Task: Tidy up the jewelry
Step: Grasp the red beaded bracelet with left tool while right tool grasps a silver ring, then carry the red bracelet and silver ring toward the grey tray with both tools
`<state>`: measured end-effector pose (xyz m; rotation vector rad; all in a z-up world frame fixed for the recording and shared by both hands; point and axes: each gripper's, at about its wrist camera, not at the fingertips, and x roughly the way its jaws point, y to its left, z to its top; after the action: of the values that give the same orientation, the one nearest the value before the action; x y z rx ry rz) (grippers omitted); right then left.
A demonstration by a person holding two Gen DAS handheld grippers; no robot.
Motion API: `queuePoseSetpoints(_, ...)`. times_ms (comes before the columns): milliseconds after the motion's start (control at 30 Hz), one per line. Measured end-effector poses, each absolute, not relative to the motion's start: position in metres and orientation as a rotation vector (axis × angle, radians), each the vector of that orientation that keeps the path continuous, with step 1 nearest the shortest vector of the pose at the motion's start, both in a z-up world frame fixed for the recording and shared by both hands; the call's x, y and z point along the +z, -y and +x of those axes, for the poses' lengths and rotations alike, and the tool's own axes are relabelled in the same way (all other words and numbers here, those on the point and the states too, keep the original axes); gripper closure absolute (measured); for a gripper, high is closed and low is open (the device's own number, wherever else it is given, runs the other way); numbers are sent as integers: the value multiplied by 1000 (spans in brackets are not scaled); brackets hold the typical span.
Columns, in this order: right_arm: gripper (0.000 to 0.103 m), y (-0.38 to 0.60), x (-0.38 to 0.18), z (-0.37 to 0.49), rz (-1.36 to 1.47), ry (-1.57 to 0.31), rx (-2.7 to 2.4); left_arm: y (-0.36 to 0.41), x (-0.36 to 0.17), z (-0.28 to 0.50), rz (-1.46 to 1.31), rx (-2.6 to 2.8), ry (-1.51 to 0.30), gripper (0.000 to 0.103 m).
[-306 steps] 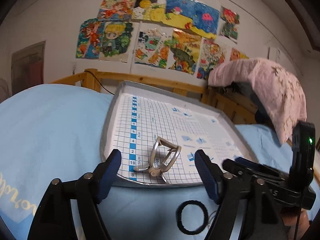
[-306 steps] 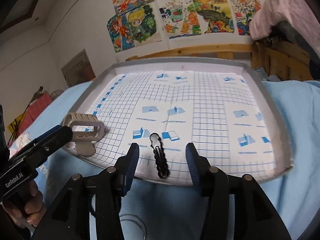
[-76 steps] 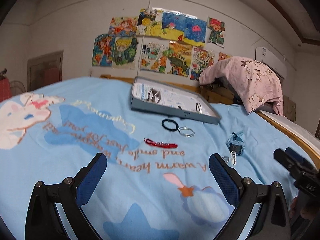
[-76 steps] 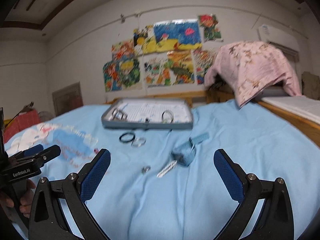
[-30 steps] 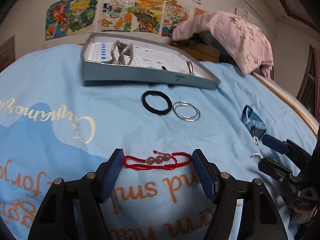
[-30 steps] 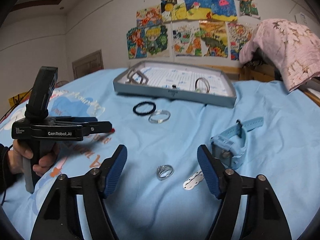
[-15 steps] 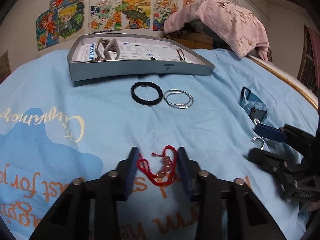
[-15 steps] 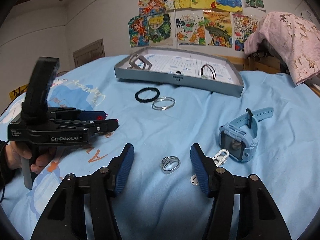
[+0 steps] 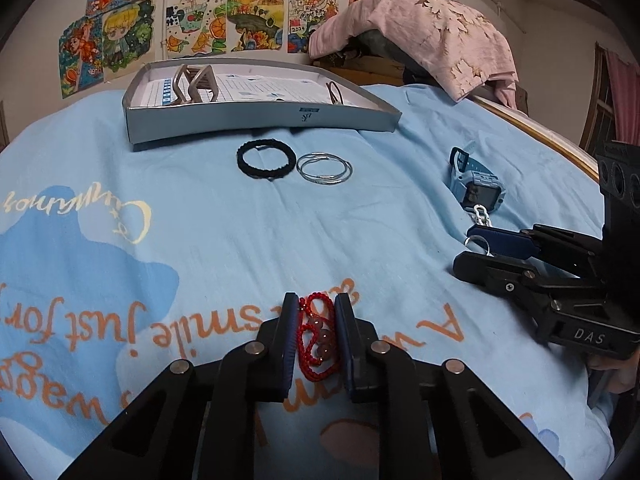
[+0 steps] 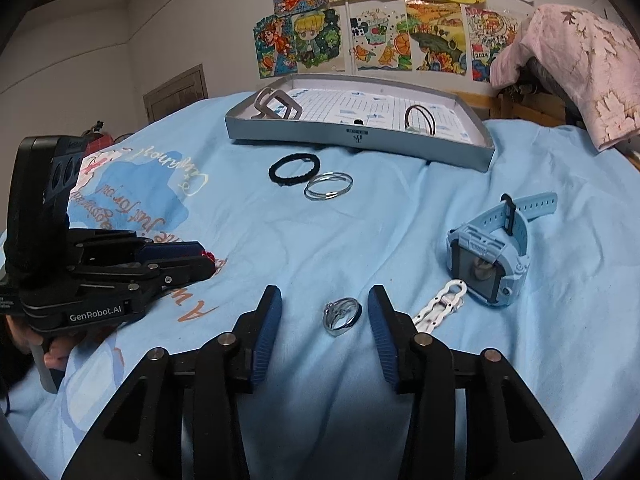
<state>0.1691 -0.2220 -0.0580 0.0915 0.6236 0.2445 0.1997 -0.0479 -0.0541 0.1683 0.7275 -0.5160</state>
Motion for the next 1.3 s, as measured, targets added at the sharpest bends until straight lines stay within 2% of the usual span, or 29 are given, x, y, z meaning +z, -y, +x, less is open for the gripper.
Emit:
queuePoseSetpoints(500, 75, 223, -61, 170, 124, -643, 264, 52, -55, 194, 195, -512, -708, 90)
queuePoseSetpoints(633, 86, 224, -60, 167, 134, -631, 282, 52, -55, 194, 196, -511, -706, 90)
queuePoseSetpoints(700, 95, 223, -59, 166, 140, -627, 308, 52, -55, 194, 197, -511, -705, 90)
queuePoseSetpoints(1300, 99, 225, -39, 146, 126, -515, 322, 51, -25, 186, 166, -509, -623, 93)
